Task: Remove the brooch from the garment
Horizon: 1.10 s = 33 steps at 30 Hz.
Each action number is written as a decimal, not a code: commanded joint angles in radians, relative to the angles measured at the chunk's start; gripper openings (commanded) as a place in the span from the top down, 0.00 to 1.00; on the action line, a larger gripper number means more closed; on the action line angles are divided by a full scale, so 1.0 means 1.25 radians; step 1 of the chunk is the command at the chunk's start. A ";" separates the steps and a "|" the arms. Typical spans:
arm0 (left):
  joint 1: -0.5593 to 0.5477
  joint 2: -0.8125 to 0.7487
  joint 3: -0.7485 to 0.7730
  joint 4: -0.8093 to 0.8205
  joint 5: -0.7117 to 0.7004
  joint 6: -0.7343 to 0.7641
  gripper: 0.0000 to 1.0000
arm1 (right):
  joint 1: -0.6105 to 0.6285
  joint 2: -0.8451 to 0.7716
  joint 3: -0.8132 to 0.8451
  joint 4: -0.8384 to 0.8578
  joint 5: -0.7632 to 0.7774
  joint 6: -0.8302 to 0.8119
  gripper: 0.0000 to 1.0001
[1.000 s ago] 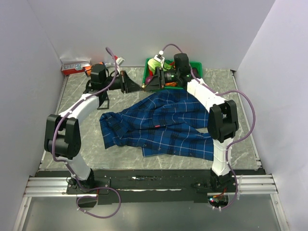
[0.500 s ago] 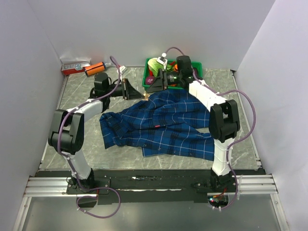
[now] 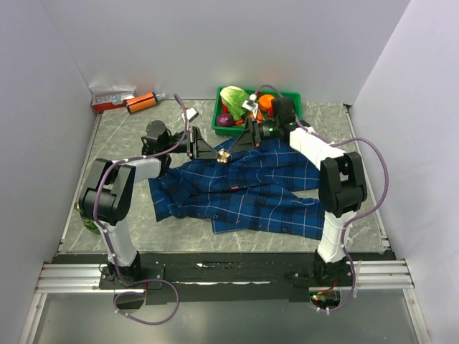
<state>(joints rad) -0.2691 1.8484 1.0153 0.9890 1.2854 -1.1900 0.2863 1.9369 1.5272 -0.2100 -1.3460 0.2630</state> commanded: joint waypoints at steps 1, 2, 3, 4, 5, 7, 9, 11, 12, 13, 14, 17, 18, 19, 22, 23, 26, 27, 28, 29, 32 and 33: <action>-0.003 -0.005 -0.005 0.078 0.025 -0.022 0.99 | 0.042 -0.072 -0.034 0.099 -0.036 0.023 0.38; -0.003 -0.005 -0.005 0.075 0.025 -0.020 0.99 | 0.048 -0.074 -0.042 0.127 -0.047 0.043 0.37; -0.003 -0.005 -0.005 0.070 0.026 -0.017 0.99 | 0.056 -0.077 -0.051 0.154 -0.053 0.087 0.37; -0.003 -0.002 -0.002 0.068 0.027 -0.016 0.99 | 0.061 -0.081 -0.069 0.180 -0.059 0.111 0.37; -0.003 -0.002 0.000 0.065 0.028 -0.014 0.99 | 0.062 -0.082 -0.077 0.231 -0.064 0.131 0.37; -0.004 0.000 0.003 0.060 0.030 -0.011 0.99 | 0.065 -0.085 -0.093 0.253 -0.071 0.161 0.38; -0.003 0.001 0.003 0.063 0.030 -0.014 0.99 | 0.067 -0.087 -0.098 0.249 -0.071 0.160 0.41; -0.003 0.004 0.004 0.065 0.030 -0.013 0.99 | 0.067 -0.086 -0.095 0.243 -0.071 0.157 0.44; -0.003 0.004 0.005 0.067 0.028 -0.015 0.99 | 0.067 -0.086 -0.095 0.238 -0.071 0.153 0.46; -0.003 0.005 0.005 0.068 0.028 -0.017 0.99 | 0.067 -0.086 -0.096 0.239 -0.073 0.153 0.48; -0.003 0.005 0.006 0.069 0.030 -0.017 0.99 | 0.067 -0.086 -0.098 0.242 -0.074 0.155 0.53; -0.003 0.005 0.010 0.067 0.031 -0.016 0.99 | 0.068 -0.084 -0.110 0.284 -0.082 0.188 0.59; -0.003 0.005 0.011 0.067 0.031 -0.016 0.99 | 0.068 -0.082 -0.115 0.296 -0.083 0.204 0.60; -0.003 0.005 0.012 0.067 0.031 -0.016 0.99 | 0.068 -0.082 -0.116 0.311 -0.083 0.210 0.60; -0.004 0.004 0.012 0.064 0.031 -0.014 0.99 | 0.072 -0.077 -0.119 0.325 -0.087 0.225 0.63; -0.004 0.002 0.012 0.063 0.031 -0.014 0.99 | 0.073 -0.077 -0.119 0.325 -0.087 0.225 0.64; -0.007 0.001 0.012 0.058 0.033 -0.008 0.99 | 0.075 -0.073 -0.119 0.339 -0.087 0.236 0.66; -0.007 0.000 0.014 0.056 0.034 -0.006 0.99 | 0.075 -0.073 -0.119 0.340 -0.087 0.240 0.66; -0.007 0.000 0.014 0.054 0.034 -0.005 0.99 | 0.078 -0.072 -0.117 0.341 -0.087 0.241 0.66; -0.007 0.000 0.014 0.054 0.034 -0.004 0.99 | 0.078 -0.072 -0.116 0.336 -0.087 0.238 0.66; -0.009 -0.001 0.014 0.049 0.034 -0.002 0.99 | 0.080 -0.070 -0.112 0.326 -0.084 0.231 0.67; -0.009 -0.002 0.015 0.043 0.036 0.006 0.99 | 0.081 -0.068 -0.111 0.321 -0.084 0.230 0.67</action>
<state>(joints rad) -0.2737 1.8549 1.0142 1.0283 1.3125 -1.2018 0.3759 1.8919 1.3731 0.1390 -1.4117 0.5430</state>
